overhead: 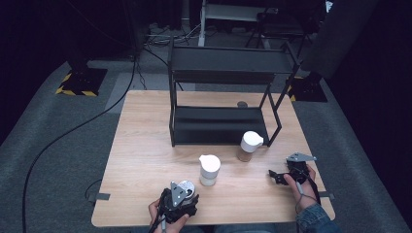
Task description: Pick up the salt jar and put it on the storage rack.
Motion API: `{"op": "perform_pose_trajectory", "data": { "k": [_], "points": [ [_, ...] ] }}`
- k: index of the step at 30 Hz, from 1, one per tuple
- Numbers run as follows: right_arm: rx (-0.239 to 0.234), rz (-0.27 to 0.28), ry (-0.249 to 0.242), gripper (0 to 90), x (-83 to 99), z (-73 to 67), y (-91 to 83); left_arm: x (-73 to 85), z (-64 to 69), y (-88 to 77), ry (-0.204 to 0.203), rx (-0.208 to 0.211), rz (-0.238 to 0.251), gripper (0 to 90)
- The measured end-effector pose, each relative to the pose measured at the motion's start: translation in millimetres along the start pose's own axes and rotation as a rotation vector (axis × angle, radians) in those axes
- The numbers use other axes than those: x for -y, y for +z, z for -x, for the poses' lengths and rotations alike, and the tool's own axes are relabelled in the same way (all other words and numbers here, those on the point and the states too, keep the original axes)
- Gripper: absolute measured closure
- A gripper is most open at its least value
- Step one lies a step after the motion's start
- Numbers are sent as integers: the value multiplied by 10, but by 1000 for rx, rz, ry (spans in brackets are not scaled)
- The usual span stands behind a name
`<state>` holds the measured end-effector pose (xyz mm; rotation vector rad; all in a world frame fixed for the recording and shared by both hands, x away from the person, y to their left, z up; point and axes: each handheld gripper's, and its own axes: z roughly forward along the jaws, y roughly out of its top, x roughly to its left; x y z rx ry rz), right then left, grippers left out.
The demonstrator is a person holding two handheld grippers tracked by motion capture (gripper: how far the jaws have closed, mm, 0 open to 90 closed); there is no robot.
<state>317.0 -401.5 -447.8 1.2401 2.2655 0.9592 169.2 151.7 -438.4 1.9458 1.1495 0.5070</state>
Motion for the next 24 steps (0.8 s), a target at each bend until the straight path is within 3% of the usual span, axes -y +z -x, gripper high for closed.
{"op": "perform_pose_trajectory", "data": {
  "k": [10, 24],
  "points": [
    [-2, 1, -2, 2, 1, 5, 1, -151, -45, -52, 15, -4, 15, 299],
    [-8, 1, -11, 2, 6, 23, -2, -462, -230, -53, 46, 2, 54, 299]
  ]
}}
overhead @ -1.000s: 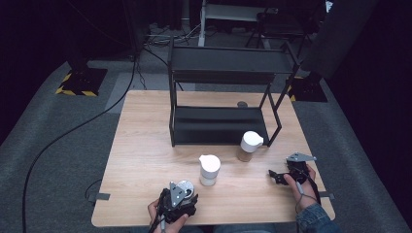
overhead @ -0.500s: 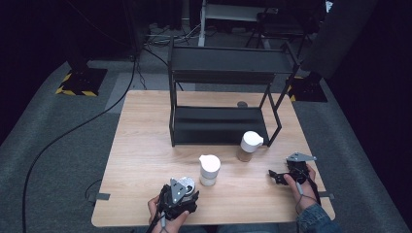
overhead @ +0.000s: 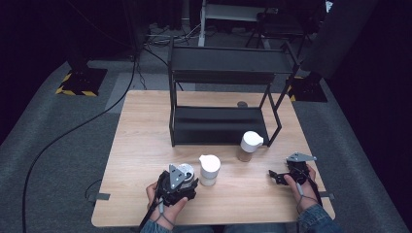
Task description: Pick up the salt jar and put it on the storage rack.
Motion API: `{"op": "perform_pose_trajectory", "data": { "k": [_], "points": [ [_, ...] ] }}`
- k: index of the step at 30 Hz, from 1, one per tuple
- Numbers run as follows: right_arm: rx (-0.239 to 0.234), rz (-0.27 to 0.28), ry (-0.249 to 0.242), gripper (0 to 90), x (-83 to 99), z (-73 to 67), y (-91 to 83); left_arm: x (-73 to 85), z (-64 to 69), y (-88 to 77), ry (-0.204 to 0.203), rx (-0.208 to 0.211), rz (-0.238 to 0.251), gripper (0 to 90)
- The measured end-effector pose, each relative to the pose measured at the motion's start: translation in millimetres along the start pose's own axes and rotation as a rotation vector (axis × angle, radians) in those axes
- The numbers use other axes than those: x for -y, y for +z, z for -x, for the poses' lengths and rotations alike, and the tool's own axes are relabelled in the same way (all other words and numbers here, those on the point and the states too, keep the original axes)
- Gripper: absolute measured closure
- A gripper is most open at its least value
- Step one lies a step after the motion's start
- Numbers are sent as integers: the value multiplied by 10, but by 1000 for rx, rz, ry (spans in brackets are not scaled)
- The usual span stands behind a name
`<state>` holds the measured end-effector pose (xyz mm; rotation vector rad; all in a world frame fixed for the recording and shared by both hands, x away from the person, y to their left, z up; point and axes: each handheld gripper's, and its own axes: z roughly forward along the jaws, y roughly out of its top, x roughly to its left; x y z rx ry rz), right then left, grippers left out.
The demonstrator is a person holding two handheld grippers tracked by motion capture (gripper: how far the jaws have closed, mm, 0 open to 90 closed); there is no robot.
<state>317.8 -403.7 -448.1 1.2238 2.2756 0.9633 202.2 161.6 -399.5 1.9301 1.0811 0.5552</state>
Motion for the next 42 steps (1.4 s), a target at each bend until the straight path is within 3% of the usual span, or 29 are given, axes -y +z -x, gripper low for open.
{"op": "perform_pose_trajectory", "data": {
  "k": [19, 31, 42],
  "points": [
    [0, 0, 0, 2, 1, 0, 0, -383, -207, 119, 44, 29, 28, 300],
    [0, 1, -1, 2, 1, -1, 0, -648, -230, 100, 71, 12, 35, 300],
    [-6, 1, -6, 2, 9, 5, -8, -852, -314, 197, 79, 6, 41, 300]
  ]
}}
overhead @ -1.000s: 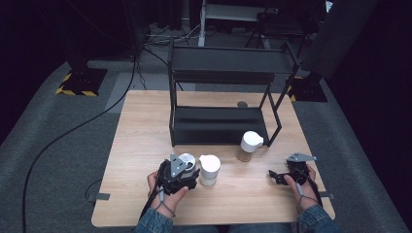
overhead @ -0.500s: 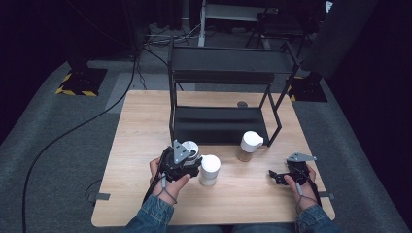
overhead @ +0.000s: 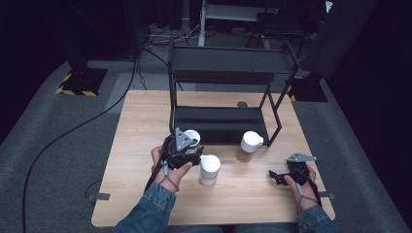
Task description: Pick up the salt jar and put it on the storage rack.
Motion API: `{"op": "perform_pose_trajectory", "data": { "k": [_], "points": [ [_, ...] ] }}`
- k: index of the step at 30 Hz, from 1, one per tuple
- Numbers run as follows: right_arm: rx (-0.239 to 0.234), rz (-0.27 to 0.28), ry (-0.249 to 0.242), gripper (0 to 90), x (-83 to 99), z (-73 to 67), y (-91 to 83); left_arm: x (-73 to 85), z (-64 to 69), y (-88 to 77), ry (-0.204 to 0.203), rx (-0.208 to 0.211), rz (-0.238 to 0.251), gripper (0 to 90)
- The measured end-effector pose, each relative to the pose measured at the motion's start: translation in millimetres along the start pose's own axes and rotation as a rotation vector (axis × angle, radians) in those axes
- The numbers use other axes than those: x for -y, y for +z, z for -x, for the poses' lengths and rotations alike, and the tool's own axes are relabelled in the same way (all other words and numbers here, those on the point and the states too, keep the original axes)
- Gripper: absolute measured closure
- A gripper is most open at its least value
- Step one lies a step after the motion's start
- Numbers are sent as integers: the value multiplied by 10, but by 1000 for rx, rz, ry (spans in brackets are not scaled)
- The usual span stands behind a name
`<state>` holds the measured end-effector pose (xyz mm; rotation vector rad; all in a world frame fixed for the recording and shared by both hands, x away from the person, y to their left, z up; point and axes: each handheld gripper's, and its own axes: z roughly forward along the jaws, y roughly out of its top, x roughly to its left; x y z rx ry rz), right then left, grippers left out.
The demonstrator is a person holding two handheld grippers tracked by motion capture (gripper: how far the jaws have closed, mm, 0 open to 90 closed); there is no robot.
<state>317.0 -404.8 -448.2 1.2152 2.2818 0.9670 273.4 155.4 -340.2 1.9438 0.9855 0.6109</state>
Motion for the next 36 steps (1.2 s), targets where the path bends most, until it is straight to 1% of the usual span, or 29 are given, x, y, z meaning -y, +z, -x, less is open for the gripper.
{"op": "perform_pose_trajectory", "data": {
  "k": [2, 5, 10, 12, 20, 24, 30, 36],
  "points": [
    [-2, -1, -1, 2, 4, 1, -5, -30, -29, 35, 0, 4, 0, 300],
    [-1, 0, -1, 2, 9, -2, -10, -76, -86, 92, -15, 12, 2, 300],
    [2, 1, 1, 2, 18, -9, -17, -151, -139, 185, -10, 9, 6, 300],
    [2, 0, 2, 2, 19, -11, -19, -170, -165, 225, -15, 12, 8, 300],
    [3, 0, 2, 2, 19, -14, -21, -258, -235, 377, -19, 13, -1, 300],
    [4, 0, 3, 3, 20, -17, -22, -301, -251, 463, -8, 7, -3, 300],
    [4, 0, 3, 3, 22, -17, -24, -307, -321, 631, -10, 1, 7, 300],
    [5, 0, 3, 3, 24, -19, -25, -288, -370, 805, -18, -19, 11, 300]
  ]
}}
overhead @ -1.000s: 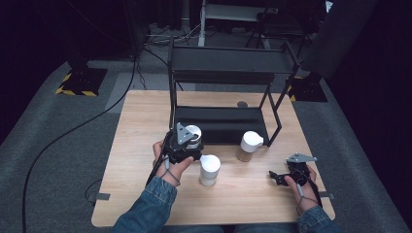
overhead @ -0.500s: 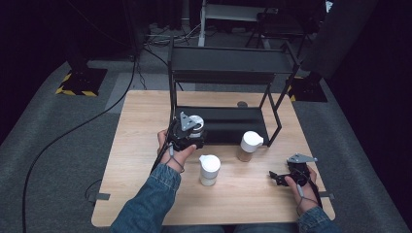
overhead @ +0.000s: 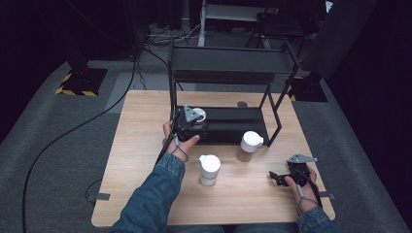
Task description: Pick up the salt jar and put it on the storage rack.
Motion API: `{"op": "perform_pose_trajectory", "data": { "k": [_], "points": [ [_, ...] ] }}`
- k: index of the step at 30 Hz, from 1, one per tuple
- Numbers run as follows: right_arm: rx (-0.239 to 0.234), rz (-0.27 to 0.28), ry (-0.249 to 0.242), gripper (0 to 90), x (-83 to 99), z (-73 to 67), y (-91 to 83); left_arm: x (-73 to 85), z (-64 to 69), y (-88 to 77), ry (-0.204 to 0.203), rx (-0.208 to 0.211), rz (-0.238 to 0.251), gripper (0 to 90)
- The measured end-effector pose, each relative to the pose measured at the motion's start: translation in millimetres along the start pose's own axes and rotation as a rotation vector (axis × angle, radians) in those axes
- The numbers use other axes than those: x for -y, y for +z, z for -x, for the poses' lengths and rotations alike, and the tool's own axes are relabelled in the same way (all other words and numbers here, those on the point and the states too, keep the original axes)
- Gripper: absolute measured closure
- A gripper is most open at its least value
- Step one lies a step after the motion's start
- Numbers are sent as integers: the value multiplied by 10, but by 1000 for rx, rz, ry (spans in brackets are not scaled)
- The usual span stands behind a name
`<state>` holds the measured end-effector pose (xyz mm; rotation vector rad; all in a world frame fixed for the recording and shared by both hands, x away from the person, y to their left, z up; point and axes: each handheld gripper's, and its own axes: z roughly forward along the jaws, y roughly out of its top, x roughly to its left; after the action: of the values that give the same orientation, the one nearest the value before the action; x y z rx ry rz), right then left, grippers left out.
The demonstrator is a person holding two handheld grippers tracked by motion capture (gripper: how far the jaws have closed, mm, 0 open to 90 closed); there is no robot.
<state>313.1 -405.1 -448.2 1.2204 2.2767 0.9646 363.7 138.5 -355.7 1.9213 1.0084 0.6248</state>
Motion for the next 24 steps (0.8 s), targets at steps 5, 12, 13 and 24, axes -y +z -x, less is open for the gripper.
{"op": "perform_pose_trajectory", "data": {
  "k": [5, 12, 13, 24],
  "points": [
    [0, 0, 1, 3, 2, 0, -1, 34, -46, 135, -6, -14, -5, 300],
    [0, 0, 1, 3, 1, -1, -2, 85, -56, 307, -19, -38, -12, 299],
    [0, 0, 1, 3, 1, -1, -2, 95, -62, 331, -30, -34, -10, 299],
    [0, 0, 1, 3, 2, 0, -2, 176, -93, 567, -59, -26, -21, 299]
  ]
}}
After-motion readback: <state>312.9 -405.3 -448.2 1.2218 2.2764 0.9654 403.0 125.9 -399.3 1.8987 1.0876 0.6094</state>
